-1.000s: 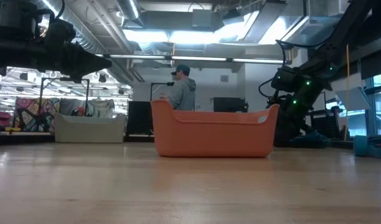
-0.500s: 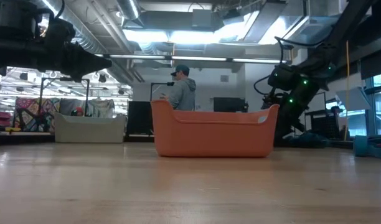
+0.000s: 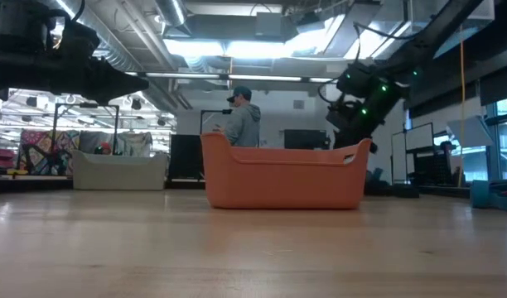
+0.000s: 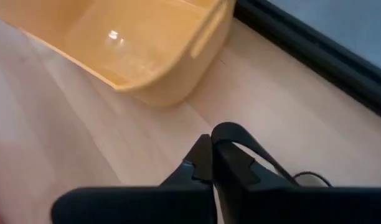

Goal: Sort rubber bands into baskets
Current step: Put the black rubber band into the yellow bin

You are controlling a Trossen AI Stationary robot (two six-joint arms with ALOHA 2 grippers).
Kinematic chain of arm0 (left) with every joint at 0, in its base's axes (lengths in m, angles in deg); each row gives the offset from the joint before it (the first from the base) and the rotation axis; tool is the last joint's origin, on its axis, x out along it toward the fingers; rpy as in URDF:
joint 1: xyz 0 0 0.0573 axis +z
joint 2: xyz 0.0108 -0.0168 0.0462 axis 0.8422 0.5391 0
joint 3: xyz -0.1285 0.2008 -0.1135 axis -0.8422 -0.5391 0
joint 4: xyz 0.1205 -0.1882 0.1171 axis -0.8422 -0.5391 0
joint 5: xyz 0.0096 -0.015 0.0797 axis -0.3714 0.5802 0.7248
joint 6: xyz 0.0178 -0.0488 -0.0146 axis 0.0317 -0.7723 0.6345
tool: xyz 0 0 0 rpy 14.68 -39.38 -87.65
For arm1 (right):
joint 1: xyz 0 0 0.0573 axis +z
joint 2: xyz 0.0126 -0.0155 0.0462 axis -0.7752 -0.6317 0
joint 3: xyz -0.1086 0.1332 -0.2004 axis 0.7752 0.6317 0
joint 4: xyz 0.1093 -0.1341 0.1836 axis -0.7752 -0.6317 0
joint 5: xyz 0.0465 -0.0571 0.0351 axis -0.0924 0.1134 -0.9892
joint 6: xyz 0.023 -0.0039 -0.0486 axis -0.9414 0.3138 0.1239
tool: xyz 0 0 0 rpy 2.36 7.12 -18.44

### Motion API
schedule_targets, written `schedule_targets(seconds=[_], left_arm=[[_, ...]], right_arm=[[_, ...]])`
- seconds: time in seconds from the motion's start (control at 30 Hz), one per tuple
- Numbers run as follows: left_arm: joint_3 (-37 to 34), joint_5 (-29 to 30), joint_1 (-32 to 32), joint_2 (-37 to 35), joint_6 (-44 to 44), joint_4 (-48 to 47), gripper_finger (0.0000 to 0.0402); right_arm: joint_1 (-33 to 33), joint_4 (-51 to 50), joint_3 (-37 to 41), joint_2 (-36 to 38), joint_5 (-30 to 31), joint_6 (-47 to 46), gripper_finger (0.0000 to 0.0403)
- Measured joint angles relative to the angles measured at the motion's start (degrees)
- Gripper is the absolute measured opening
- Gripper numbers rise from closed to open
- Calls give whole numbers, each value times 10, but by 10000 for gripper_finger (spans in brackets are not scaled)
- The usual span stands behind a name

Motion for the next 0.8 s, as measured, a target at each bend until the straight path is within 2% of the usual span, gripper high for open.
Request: schedule_targets(seconds=[0.13, 0.4, 0.8], left_arm=[[0, 0, 0, 0, 4, -1, 5], [0, 0, 0, 0, 9, 1, 5], [0, 0, 0, 0, 10, 2, 5]], right_arm=[[6, -64, -49, 0, 2, 1, 13], [8, -110, -119, 0, 2, 1, 9], [20, -119, -229, 1, -23, 1, 11]])
